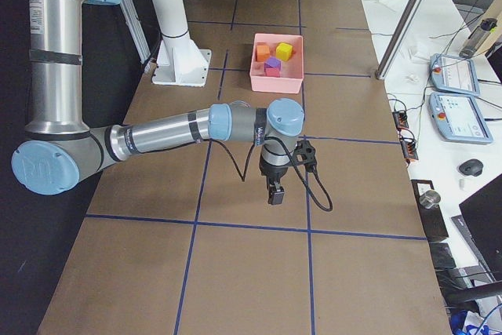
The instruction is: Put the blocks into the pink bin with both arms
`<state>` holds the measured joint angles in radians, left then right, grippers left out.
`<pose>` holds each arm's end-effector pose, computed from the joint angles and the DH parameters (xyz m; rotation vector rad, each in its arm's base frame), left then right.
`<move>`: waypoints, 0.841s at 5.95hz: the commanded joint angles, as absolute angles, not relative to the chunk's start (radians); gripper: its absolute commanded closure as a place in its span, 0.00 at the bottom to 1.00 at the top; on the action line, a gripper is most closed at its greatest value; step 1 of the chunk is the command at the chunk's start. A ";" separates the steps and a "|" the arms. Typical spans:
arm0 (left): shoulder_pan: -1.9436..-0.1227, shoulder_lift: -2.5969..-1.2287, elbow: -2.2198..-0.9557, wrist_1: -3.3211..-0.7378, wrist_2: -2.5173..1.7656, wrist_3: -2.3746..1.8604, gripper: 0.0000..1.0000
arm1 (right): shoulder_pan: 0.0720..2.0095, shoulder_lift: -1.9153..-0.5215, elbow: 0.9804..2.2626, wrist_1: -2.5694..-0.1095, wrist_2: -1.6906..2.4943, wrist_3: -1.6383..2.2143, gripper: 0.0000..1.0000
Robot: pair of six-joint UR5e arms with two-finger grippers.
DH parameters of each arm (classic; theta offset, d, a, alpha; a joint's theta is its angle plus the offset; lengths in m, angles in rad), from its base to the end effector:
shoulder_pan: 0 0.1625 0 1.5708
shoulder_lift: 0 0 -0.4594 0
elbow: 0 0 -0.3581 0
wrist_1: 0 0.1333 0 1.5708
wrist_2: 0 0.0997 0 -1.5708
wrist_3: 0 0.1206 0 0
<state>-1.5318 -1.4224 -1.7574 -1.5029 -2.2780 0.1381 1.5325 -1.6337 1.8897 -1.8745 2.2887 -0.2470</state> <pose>-0.0398 -0.3887 0.6978 0.0066 0.7085 0.1591 0.0381 -0.4146 0.6258 0.0295 -0.7207 -0.2557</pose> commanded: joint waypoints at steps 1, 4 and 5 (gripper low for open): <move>-1.539 -1.399 -1.767 -1.502 -2.275 0.140 0.00 | 1.532 -1.637 1.888 -1.876 2.290 -0.247 0.00; -1.537 -1.402 -1.775 -1.503 -2.281 0.140 0.00 | 1.532 -1.644 1.890 -1.875 2.299 -0.245 0.00; -1.536 -1.404 -1.773 -1.503 -2.284 0.140 0.00 | 1.531 -1.641 1.893 -1.875 2.306 -0.241 0.00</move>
<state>-1.5366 -1.4024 -1.7740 -1.5032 -2.2812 0.1396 1.5317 -1.6436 1.8904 -1.8748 2.3005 -0.2442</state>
